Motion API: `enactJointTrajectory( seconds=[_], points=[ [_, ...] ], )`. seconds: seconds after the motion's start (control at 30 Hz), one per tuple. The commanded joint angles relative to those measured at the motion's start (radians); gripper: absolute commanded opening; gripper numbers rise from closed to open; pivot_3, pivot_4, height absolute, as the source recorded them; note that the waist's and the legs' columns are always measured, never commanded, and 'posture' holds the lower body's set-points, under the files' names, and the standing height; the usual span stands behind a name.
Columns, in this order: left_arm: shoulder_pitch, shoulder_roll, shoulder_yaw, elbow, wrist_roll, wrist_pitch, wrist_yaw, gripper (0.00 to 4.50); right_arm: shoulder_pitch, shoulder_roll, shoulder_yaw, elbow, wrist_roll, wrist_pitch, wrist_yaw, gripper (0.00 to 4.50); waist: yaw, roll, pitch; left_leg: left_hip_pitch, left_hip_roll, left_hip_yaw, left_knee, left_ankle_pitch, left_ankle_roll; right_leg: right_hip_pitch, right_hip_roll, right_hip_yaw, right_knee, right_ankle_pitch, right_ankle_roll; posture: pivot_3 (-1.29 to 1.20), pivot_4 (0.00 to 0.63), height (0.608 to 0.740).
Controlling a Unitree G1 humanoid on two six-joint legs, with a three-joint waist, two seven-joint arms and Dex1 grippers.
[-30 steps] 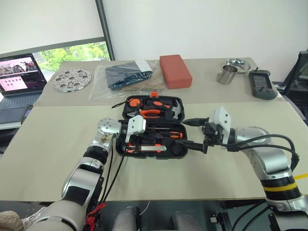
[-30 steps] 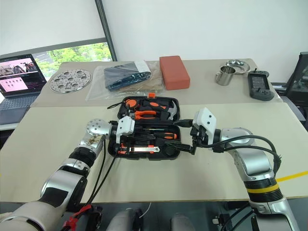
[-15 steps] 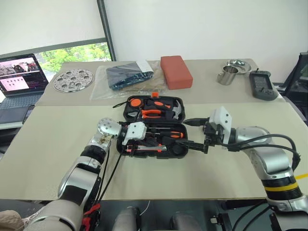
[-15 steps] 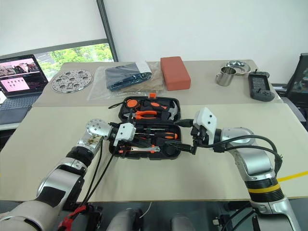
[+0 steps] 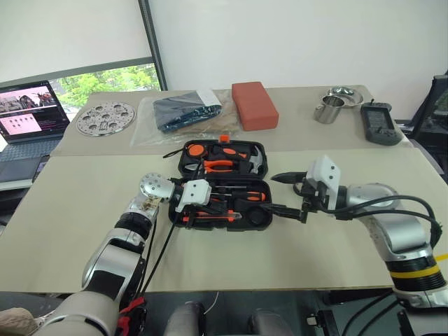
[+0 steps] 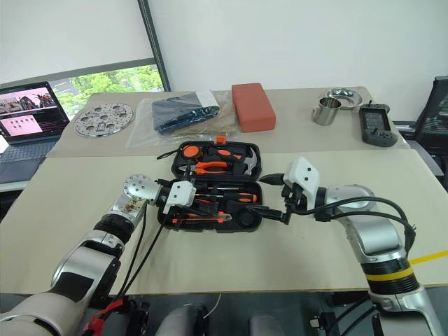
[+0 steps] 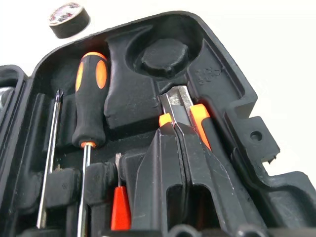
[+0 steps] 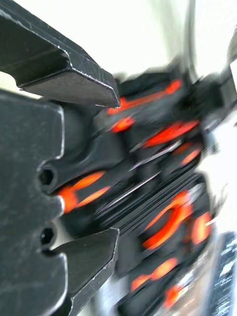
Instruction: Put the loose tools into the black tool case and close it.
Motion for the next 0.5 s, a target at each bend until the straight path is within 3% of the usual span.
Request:
enactJointTrajectory(
  seconds=[0.03,0.07,0.13,0.23,0.47,0.5],
  points=[
    [0.018,0.011,0.048,-0.124,-0.074,0.151,0.007,0.05,-0.027,-0.025,-0.026,0.063,-0.048,-0.030,-0.023,4.50,0.000,0.000,0.000,0.000,0.000,0.000,0.000,0.000,0.000,0.000,0.000,0.000,0.000,0.000,0.000,0.00,0.150,0.740],
    [0.029,0.023,0.056,-0.178,-0.096,0.196,-0.005,0.05,-0.032,-0.034,-0.024,0.082,-0.054,-0.022,-0.013,4.50,0.000,0.001,0.000,-0.001,0.000,0.000,0.000,0.000,0.000,-0.001,0.000,0.000,0.000,0.000,0.000,0.00,0.150,0.740],
    [0.056,0.049,0.063,-0.280,-0.126,0.276,-0.019,0.64,-0.042,-0.050,-0.011,0.113,-0.070,-0.012,0.004,4.50,-0.001,0.001,0.001,-0.002,0.000,0.000,0.000,0.000,0.000,-0.002,0.000,0.000,0.000,0.000,0.000,0.00,0.150,0.740],
    [0.101,0.105,0.087,-0.504,-0.197,0.485,-0.004,1.72,-0.101,-0.056,0.031,0.221,-0.129,-0.009,0.009,4.50,-0.007,0.001,0.001,-0.003,0.001,0.001,0.000,0.000,-0.001,-0.004,0.001,0.002,0.000,0.000,0.000,0.00,0.150,0.740],
    [0.187,0.215,0.091,-0.847,-0.245,0.757,0.068,4.37,-0.234,-0.037,0.116,0.404,-0.210,-0.014,0.061,4.50,-0.007,0.002,0.002,0.000,0.001,0.001,-0.001,0.001,-0.001,-0.001,0.002,0.004,-0.001,0.000,0.000,0.00,0.150,0.740],
    [0.196,0.226,0.093,-0.887,-0.252,0.788,0.081,4.49,-0.255,-0.035,0.131,0.433,-0.223,-0.012,0.074,4.50,-0.006,0.002,0.002,0.000,0.001,0.002,-0.001,0.001,-0.001,-0.001,0.001,0.004,-0.001,0.000,0.000,0.00,0.150,0.740]
  ],
)
